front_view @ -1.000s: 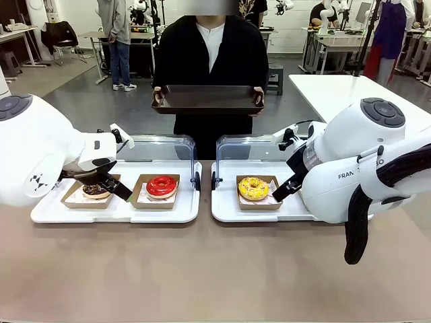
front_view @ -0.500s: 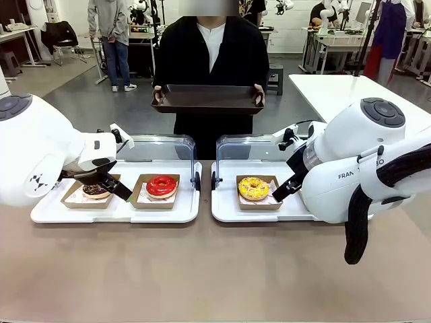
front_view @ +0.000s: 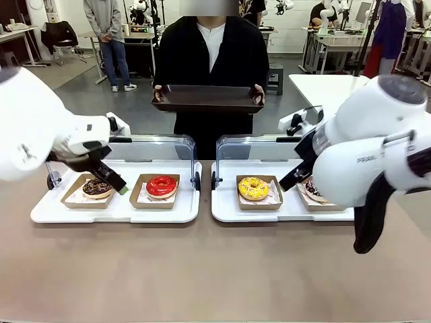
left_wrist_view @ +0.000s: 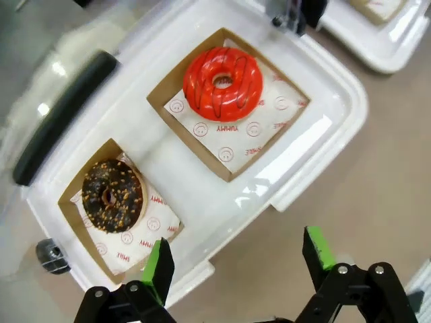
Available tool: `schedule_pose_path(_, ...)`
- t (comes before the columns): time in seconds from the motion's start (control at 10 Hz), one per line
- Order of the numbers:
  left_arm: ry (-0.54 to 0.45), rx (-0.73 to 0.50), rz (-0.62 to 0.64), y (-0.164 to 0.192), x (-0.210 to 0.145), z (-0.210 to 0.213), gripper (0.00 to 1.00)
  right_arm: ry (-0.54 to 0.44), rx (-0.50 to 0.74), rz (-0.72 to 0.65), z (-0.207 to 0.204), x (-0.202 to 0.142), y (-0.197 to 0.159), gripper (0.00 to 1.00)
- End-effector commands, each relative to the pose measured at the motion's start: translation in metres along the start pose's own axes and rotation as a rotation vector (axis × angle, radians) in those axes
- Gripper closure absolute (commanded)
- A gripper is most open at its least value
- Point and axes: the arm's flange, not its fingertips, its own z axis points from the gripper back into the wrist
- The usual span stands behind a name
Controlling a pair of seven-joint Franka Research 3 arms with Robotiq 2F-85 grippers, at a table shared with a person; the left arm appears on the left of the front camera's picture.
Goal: Provide the desired donut to the person.
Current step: Pick up and lift the Paper togo box containing the Donut pointed at by the person.
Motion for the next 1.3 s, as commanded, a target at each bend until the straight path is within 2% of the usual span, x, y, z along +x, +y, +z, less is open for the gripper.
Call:
schedule_pose_path(0.0,0.035,-0.046,-0.028,0.026,0.009,0.055,0.00,0.078,-0.002,0.031,0.054,0.005,-0.017,0.00)
schedule_pose_path(0.2,0.050,-0.002,-0.007,0.040,0.021,0.099,0.00,0.133,-0.010,0.021,0.118,0.010,-0.030,0.00)
schedule_pose_path(0.6,0.023,0.053,0.031,0.047,0.027,0.150,0.00,0.070,-0.040,-0.050,0.189,0.011,-0.048,0.00)
schedule_pose_path(0.8,-0.009,0.113,0.048,0.042,0.024,0.157,0.00,0.069,-0.072,-0.028,0.194,0.009,-0.044,0.00)
schedule_pose_path(0.9,-0.004,0.036,0.022,0.051,0.029,0.151,0.00,0.055,-0.040,-0.061,0.201,0.013,-0.047,0.00)
schedule_pose_path(1.2,-0.004,0.036,0.022,0.051,0.029,0.151,0.00,0.055,-0.040,-0.061,0.201,0.013,-0.047,0.00)
